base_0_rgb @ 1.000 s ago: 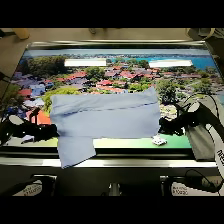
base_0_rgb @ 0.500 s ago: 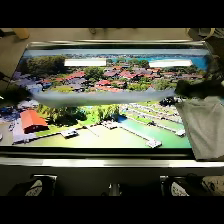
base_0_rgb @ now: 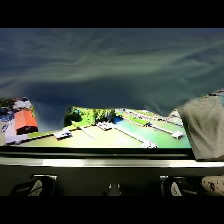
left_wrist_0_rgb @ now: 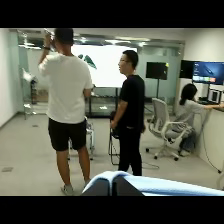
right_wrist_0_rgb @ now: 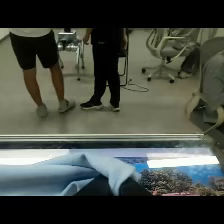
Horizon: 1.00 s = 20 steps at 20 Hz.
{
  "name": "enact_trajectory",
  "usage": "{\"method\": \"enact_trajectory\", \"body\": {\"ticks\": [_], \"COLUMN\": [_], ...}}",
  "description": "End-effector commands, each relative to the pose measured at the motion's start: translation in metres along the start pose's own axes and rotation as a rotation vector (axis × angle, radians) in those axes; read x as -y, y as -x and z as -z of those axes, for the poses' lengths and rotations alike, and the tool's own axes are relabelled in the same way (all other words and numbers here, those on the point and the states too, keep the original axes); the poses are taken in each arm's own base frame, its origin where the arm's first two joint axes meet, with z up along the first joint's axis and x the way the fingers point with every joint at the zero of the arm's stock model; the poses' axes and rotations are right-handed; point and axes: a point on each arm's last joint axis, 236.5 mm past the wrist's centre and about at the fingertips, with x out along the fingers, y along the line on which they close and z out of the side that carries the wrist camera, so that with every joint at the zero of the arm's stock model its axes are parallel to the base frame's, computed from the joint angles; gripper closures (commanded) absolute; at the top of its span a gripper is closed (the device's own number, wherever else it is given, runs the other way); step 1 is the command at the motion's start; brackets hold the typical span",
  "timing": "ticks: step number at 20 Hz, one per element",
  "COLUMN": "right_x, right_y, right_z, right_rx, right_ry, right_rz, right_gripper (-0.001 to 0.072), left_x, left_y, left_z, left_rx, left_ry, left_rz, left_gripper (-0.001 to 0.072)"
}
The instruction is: Fold the shirts.
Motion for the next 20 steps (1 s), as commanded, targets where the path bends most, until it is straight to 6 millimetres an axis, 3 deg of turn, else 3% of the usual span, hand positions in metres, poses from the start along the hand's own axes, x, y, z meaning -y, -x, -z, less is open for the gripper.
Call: {"method": "enact_trajectory", "body": {"ticks": [1, 3, 5, 8, 10, 13, 15, 17, 20], "right_x": [0.011, 0.014, 0.018, 0.022, 0.019, 0.01, -0.002, -0.024, -0.041], "right_y": [0.023, 0.003, -0.031, -0.102, -0.146, -0.197, -0.231, -0.274, -0.324], "right_z": [-0.011, 0.003, 0.042, 0.146, 0.218, 0.33, 0.397, 0.451, 0.494], "right_rx": [0.041, -0.024, -0.197, -0.61, -0.852, -1.172, -1.295, -1.299, -1.21], "right_ry": [0.012, 0.006, -0.017, -0.061, -0.109, -0.147, -0.113, -0.113, -0.144], "right_rz": [0.062, 0.06, 0.049, 0.007, -0.046, -0.097, -0.1, -0.116, -0.096], "right_gripper": [0.069, 0.069, 0.069, 0.069, 0.069, 0.069, 0.069, 0.069, 0.0689], "left_x": [-0.001, -0.009, -0.023, -0.063, -0.085, -0.097, -0.097, -0.1, -0.105], "left_y": [0.011, -0.006, -0.029, -0.069, -0.096, -0.115, -0.124, -0.138, -0.173], "left_z": [-0.012, 0.006, 0.049, 0.164, 0.258, 0.399, 0.483, 0.548, 0.603], "left_rx": [0.026, -0.042, -0.21, -0.61, -0.858, -1.157, -1.271, -1.328, -1.306], "left_ry": [-0.013, -0.001, 0.017, 0.079, 0.158, 0.253, 0.296, 0.329, 0.374], "left_rz": [-0.026, -0.029, -0.044, -0.09, -0.096, -0.072, -0.068, -0.086, -0.102], "left_gripper": [0.0678, 0.0678, 0.0678, 0.0679, 0.0679, 0.0678, 0.0678, 0.0677, 0.0676]}}
